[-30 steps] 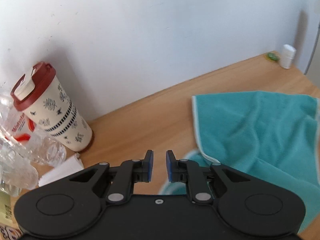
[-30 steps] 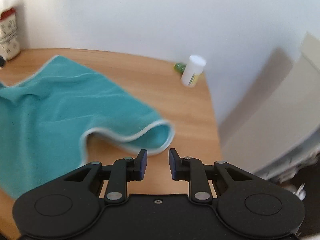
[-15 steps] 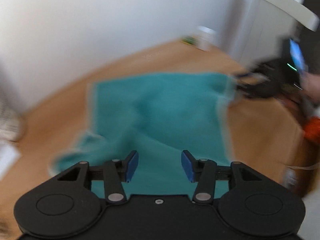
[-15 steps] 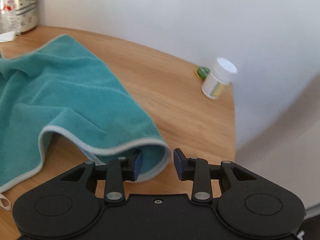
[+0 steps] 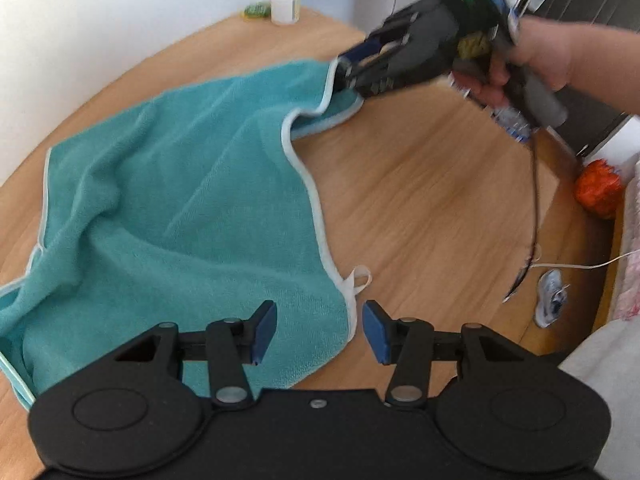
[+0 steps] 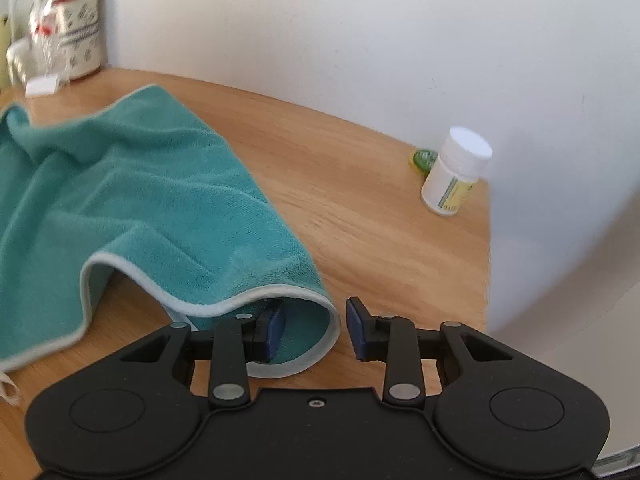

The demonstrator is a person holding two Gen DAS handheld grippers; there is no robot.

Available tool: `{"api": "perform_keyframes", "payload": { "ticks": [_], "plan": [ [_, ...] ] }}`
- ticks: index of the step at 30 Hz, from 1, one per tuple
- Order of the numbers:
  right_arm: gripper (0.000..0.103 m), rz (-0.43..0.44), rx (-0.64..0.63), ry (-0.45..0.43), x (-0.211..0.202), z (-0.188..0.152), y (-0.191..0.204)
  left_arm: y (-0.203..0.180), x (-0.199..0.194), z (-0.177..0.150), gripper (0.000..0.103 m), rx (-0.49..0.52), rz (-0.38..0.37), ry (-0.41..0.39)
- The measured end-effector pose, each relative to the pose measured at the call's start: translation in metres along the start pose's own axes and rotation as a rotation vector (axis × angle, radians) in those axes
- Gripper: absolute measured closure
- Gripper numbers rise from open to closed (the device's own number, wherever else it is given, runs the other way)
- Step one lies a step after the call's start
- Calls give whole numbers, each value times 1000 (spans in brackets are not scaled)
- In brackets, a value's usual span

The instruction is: Fold towel

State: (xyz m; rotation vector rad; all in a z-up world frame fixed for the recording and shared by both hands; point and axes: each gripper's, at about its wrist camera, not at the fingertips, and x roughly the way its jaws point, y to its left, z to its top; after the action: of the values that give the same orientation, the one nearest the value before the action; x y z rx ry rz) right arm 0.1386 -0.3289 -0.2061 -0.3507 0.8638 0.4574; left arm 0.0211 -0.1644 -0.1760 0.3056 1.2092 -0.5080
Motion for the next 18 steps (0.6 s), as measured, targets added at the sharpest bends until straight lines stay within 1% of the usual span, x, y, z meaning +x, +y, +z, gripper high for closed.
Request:
{"api": "perform_keyframes", "payload": {
  "ticks": [1,2,3,6,10,14,16,17,18],
  "plan": [
    [77,9,-1,1,0,0,-1,-1,7,0,58,-6,15,17],
    [83,10,-4,1,1,0,-2,-2,13,-1,74,-11,33,35],
    [97,12,-4,-4,-1,1,-3,-2,15,0,91,-13,37,42],
    [99,18,4,-29,-9,3,-5,1,18,0,93,-43,53,58],
    [101,-12,18,-79,-26,12,-9,6,11,1,98,-50,104,36],
    [101,-46,22,-143,-52,33,-9,21,-4,2,98,-61,194,5],
    [101,-82,-7,-201,-74,52,-3,31,-17,4,99,-62,237,-23],
    [101,-98,-19,-224,-83,60,0,40,-29,8,99,-58,287,-52],
    [101,-113,-31,-246,-92,69,3,49,-40,10,99,-60,321,-72]
  ]
}}
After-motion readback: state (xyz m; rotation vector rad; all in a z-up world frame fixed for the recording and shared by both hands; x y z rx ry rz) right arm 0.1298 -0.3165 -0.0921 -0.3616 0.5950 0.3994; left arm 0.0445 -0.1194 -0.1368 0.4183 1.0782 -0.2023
